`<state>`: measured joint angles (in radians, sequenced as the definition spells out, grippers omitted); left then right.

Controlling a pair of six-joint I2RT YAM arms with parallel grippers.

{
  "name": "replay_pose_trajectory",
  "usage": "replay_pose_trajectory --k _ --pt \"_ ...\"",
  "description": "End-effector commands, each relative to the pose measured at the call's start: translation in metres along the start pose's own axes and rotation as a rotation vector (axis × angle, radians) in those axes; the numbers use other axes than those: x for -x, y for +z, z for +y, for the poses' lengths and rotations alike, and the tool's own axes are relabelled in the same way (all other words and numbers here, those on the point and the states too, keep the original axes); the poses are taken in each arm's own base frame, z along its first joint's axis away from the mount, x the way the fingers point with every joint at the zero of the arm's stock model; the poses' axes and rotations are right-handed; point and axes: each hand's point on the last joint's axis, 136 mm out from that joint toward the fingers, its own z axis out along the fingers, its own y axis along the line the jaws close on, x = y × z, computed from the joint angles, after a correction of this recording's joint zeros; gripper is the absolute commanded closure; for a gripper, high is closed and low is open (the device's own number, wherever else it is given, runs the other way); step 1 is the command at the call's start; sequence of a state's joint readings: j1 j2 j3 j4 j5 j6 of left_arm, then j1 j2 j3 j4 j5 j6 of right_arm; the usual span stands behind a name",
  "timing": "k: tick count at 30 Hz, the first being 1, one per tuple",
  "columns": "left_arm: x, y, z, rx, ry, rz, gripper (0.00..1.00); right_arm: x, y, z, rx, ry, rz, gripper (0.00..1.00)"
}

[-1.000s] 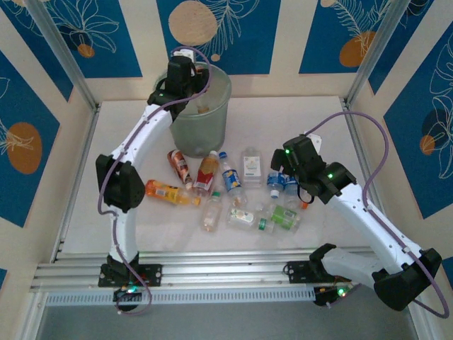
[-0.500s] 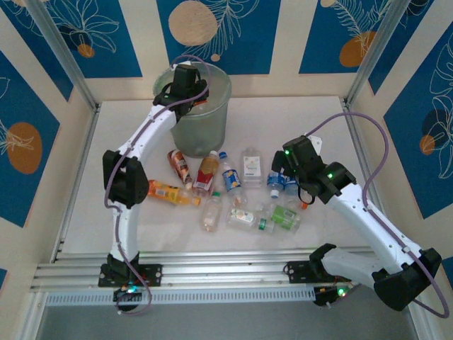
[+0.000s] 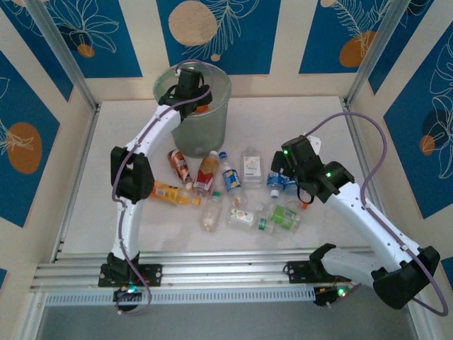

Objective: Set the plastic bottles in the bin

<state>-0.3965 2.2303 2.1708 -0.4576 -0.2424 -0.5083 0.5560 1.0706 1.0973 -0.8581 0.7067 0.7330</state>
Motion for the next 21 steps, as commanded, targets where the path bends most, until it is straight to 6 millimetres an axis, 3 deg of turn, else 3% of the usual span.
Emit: replay_pose_trajectory --k 1,9,21 --pt "0.01 0.0 0.003 -0.001 -0.014 -0.014 0.27 -0.006 0.002 -0.005 -0.021 0.01 0.014 0.01" --pt "0.036 -0.027 -0.004 -0.028 -0.02 -0.067 0.26 -0.008 0.004 -0.003 -0.014 0.002 0.02 0.01" --pt "0.102 -0.127 -0.016 -0.1 -0.001 -0.219 0.21 -0.011 0.007 0.001 0.006 -0.003 0.032 0.01"
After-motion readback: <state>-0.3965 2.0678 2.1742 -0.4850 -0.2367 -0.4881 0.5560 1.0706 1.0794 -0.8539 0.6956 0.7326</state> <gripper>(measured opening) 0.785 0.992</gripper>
